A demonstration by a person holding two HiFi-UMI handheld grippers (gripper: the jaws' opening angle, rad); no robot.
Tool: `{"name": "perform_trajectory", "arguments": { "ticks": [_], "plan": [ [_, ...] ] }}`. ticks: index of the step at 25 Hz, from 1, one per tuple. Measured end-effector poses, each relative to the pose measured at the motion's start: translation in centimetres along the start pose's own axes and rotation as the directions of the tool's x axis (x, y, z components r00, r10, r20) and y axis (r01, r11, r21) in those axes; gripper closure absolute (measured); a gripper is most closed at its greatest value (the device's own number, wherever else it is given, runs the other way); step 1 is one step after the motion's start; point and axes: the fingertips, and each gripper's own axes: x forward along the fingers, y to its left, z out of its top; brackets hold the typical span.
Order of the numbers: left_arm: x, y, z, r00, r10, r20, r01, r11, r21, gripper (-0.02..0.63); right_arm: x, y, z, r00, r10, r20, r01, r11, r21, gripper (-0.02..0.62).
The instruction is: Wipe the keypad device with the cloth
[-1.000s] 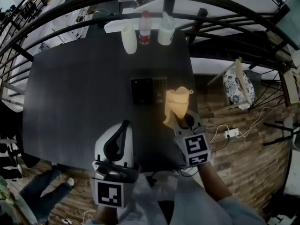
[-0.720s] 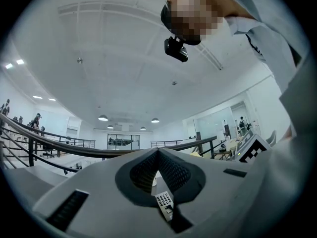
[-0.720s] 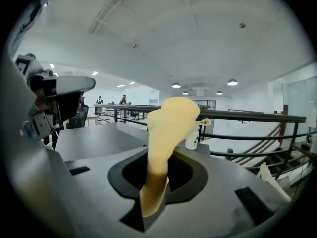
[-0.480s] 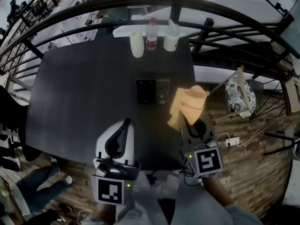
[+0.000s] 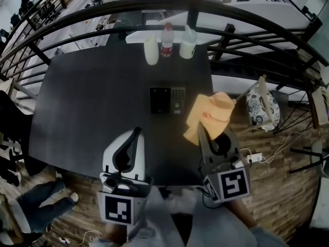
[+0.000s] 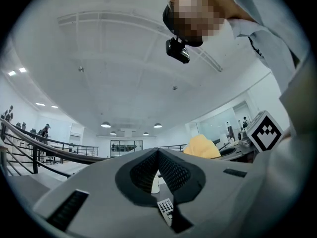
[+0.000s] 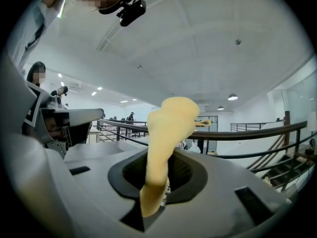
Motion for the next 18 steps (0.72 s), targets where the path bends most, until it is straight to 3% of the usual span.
{"name": "perform_trajectory", "arguments": {
  "ticks": [18],
  "plan": [
    [-0.3, -1.1, 0.4, 1.000, 0.002, 0.000, -0.002, 1.000, 0.005, 0.594, -0.7, -0.2, -0.2, 1.000, 0.015, -0.013, -0.015, 1.000, -0.008, 0.526]
  ]
}}
